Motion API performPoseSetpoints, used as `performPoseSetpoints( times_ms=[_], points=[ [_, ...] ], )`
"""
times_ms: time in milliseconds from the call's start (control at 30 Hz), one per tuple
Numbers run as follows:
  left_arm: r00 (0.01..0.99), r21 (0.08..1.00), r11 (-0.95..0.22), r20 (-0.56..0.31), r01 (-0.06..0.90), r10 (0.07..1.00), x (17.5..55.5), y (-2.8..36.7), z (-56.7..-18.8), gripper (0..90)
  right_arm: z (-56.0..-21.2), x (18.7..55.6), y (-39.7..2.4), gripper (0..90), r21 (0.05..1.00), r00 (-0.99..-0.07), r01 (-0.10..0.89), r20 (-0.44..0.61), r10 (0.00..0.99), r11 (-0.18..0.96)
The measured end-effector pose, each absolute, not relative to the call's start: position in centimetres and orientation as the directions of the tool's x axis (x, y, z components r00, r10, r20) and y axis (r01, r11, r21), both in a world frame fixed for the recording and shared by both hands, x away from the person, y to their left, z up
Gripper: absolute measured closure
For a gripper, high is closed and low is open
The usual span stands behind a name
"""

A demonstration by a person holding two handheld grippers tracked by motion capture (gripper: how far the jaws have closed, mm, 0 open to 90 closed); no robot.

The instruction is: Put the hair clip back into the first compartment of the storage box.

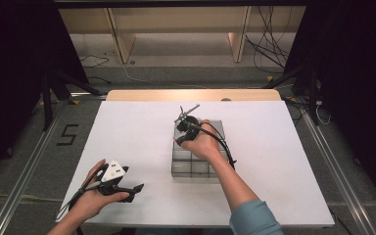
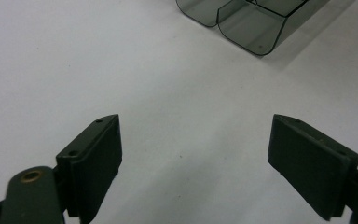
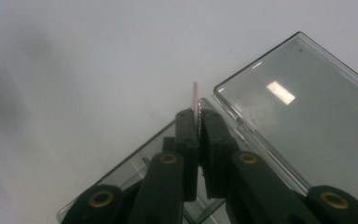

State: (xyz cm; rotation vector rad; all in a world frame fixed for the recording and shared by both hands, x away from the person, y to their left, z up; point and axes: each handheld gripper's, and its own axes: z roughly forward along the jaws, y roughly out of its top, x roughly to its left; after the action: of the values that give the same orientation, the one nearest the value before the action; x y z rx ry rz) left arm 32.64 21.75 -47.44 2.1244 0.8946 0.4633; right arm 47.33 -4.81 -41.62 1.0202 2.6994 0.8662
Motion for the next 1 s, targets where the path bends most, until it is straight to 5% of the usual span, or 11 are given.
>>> performPoseSetpoints(
  times_ms=[1000],
  points=[
    [0.687, 0.768, -0.460, 0.036, 0.445, 0.726, 32.7, 21.8, -47.4, 17.0, -42.9, 47.5, -5.2, 87.0, 0.519, -0.749, 0.599, 0.095, 0.656, 0.609]
  ],
)
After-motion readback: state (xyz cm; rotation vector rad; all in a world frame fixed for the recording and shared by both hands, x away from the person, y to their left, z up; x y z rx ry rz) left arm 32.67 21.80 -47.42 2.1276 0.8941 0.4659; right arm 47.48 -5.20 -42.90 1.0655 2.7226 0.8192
